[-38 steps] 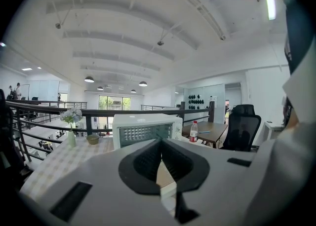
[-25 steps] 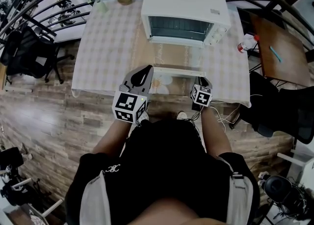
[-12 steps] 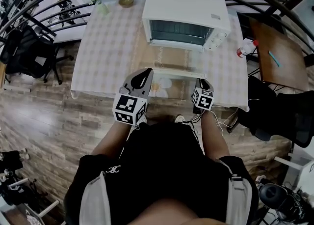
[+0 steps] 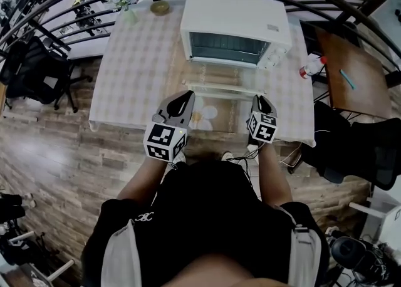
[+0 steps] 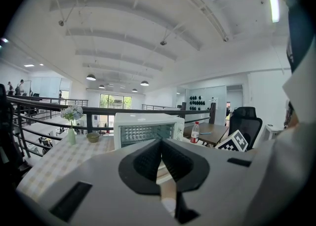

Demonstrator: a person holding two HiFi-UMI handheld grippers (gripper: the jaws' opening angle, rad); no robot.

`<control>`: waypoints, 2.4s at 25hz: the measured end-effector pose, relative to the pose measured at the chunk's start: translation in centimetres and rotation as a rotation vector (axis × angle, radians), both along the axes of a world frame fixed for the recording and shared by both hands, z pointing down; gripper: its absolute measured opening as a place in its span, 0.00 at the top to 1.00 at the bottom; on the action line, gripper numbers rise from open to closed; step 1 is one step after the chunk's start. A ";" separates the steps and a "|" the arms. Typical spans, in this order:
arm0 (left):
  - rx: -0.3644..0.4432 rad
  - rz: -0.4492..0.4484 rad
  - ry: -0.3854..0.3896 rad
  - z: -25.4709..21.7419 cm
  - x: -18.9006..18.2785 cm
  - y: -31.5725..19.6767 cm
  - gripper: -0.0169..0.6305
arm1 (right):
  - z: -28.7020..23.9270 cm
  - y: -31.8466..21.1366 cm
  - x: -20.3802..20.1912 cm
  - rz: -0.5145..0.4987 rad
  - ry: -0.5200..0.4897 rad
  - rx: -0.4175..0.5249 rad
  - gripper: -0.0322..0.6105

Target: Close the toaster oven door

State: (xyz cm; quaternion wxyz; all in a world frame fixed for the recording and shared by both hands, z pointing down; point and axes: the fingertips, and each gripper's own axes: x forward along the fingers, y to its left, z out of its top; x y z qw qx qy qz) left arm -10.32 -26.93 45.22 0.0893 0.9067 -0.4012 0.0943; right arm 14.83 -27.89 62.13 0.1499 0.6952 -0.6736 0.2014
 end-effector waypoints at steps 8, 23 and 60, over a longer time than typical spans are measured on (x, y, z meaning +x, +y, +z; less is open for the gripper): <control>0.006 -0.004 0.012 -0.3 -0.1 -0.5 0.95 | -3.6 -2.5 0.7 0.010 -0.002 0.053 0.87; -0.003 -0.023 0.018 -0.2 -0.8 -0.3 0.95 | -7.2 -6.1 1.5 0.030 -0.006 0.094 0.87; 0.007 -0.092 0.035 -0.8 -3.5 0.3 0.95 | -11.8 -15.9 3.8 0.073 -0.033 0.073 0.87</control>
